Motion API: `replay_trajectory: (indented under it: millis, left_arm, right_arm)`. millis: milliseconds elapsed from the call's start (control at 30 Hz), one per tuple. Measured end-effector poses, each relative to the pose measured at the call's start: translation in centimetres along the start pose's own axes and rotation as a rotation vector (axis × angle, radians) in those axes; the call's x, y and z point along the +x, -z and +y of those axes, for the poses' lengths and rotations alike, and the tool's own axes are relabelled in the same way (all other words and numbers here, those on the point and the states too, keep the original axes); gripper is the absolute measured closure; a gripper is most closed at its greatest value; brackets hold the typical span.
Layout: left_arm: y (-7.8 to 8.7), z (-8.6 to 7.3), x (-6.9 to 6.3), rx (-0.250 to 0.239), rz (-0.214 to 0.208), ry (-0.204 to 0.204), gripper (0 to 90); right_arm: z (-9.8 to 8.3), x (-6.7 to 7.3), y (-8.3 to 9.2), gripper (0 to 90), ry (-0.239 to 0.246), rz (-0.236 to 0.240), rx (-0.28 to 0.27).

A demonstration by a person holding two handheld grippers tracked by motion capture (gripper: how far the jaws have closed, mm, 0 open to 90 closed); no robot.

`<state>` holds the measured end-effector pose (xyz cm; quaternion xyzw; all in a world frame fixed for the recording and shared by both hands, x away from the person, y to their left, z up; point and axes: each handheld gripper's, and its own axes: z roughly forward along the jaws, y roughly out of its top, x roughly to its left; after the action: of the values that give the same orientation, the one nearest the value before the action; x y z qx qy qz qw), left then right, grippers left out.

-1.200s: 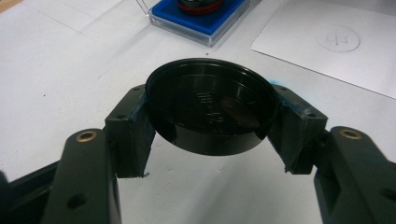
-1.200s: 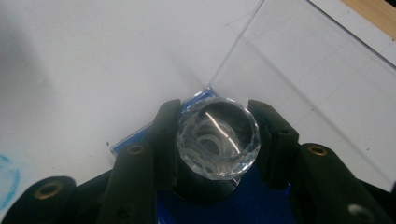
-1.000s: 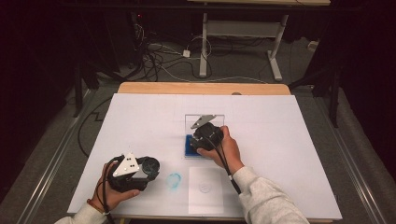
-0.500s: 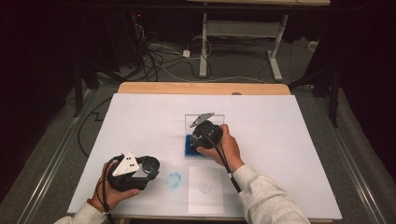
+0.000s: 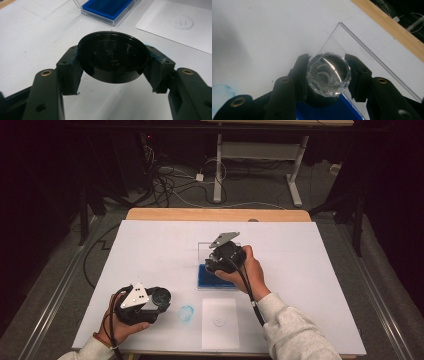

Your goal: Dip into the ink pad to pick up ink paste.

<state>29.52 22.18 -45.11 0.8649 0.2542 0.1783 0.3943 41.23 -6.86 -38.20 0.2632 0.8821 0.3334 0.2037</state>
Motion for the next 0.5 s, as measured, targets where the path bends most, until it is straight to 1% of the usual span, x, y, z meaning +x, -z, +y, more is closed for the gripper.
replay_trajectory:
  millis: [33,100,167,200,267,300,333,433,500]
  left_arm:
    - [0.0,0.0,0.0,0.001,-0.001,0.0,36.4]
    - [0.0,0.0,0.0,0.002,0.0,0.0,36.5]
    - [0.0,0.0,0.0,0.004,0.0,-0.001,36.5]
    - [0.0,0.0,0.0,0.004,0.0,-0.001,36.4]
    - [0.0,0.0,0.0,0.004,0.0,-0.001,36.4]
    - [0.0,0.0,0.0,0.003,0.0,-0.001,36.5]
    - [0.0,0.0,0.0,0.003,0.0,0.0,36.4]
    - [-0.1,0.0,0.0,0.004,-0.001,-0.003,36.4]
    - [-0.1,0.0,0.0,0.007,-0.003,-0.005,36.4]
  right_arm:
    - [0.1,0.0,0.3,57.3,0.002,0.006,-0.007]
    - [0.2,0.0,1.0,57.4,0.013,-0.003,-0.014]
    - [0.2,0.0,1.4,57.3,0.016,-0.001,-0.011]
    - [0.2,-0.1,1.5,57.3,0.022,-0.013,-0.009]
    - [0.2,-0.4,2.1,57.3,0.022,-0.019,-0.013]
    - [0.2,-0.5,2.4,57.3,0.016,-0.023,-0.013]
    - [0.3,-0.8,2.8,57.4,0.006,-0.02,-0.025]
    - [0.4,-1.2,3.7,57.3,0.008,-0.028,-0.03]
    - [0.3,-1.4,4.3,57.3,0.011,-0.024,-0.034]
